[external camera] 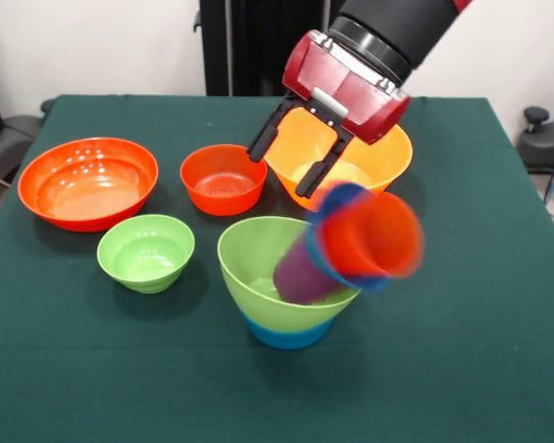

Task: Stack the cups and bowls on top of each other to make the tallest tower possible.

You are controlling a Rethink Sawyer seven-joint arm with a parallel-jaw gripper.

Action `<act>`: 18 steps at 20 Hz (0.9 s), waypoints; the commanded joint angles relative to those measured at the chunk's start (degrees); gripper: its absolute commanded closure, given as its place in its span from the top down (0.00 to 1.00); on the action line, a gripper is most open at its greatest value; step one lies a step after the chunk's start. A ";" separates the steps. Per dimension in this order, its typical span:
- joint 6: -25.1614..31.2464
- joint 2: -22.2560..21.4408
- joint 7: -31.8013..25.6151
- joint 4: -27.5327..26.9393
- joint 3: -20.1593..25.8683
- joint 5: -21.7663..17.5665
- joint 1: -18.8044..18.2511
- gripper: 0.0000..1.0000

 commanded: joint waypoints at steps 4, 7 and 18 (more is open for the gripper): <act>-3.61 -0.13 -1.76 2.56 13.85 -4.76 -2.50 1.00; -3.84 -1.34 -2.35 3.44 16.62 -4.85 -3.94 1.00; -2.07 -4.50 -3.34 5.36 20.41 -5.80 -5.76 1.00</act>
